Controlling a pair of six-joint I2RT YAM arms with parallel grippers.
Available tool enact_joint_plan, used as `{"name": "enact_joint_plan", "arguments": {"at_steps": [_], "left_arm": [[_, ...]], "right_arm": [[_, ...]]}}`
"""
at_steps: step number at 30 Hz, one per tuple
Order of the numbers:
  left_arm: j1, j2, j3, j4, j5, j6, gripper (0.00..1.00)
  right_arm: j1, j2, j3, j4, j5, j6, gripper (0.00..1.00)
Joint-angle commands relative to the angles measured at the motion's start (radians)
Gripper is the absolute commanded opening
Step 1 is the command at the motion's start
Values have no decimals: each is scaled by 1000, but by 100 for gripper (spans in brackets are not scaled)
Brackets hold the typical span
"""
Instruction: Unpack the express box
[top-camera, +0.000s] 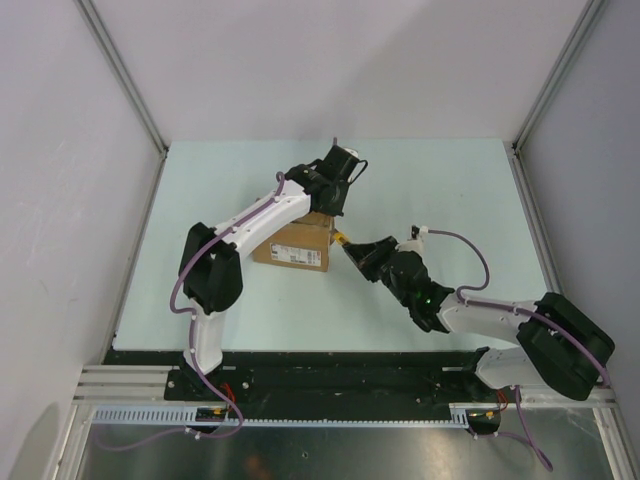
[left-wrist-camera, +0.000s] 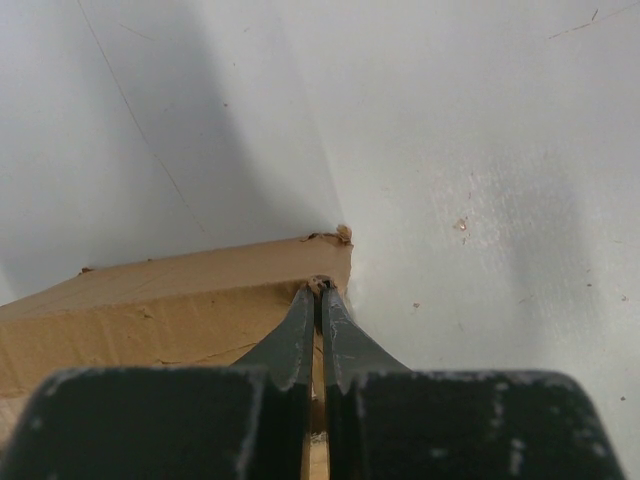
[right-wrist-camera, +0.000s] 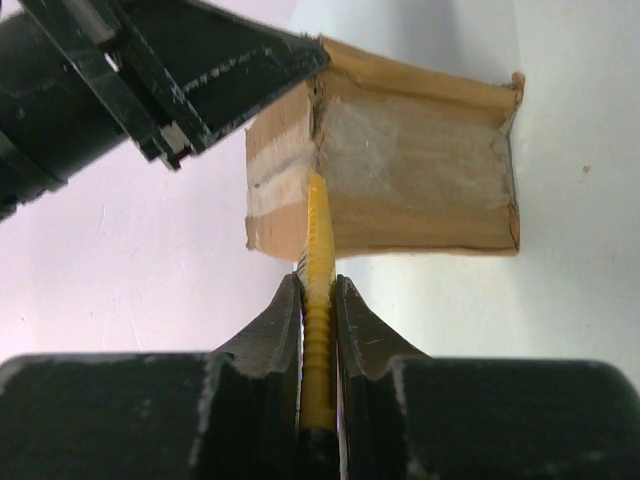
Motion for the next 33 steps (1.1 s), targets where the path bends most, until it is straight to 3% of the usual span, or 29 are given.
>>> {"name": "enact_joint_plan", "arguments": {"at_steps": [1,6,14,17,18,24,33], "left_arm": [[38,139,-90,-131,13,-3,4],[38,124,-86,-131,25,0,5],[31,48,-84,-132,65,1,13],[26,8,-83,-137,71,3,22],[25,-18,-83,-140,71,3,30],[21,-84,-55,-147,93,1,52],[20,-161,-18,-155,100,6,64]], "right_arm": [[25,-69,-28,-89,-212,-13,0],[-1,-166,-28,-173,-173,-73,0],[-50,-190,-28,-182,-170,-94,0],[-87,-216,-28,-219,-170,-103,0],[-93,-226,-28,-233,-167,-108,0],[-147,-229,-28,-218,-184,-128,0],[-161,-123,-25,-58,-278,-183,0]]}}
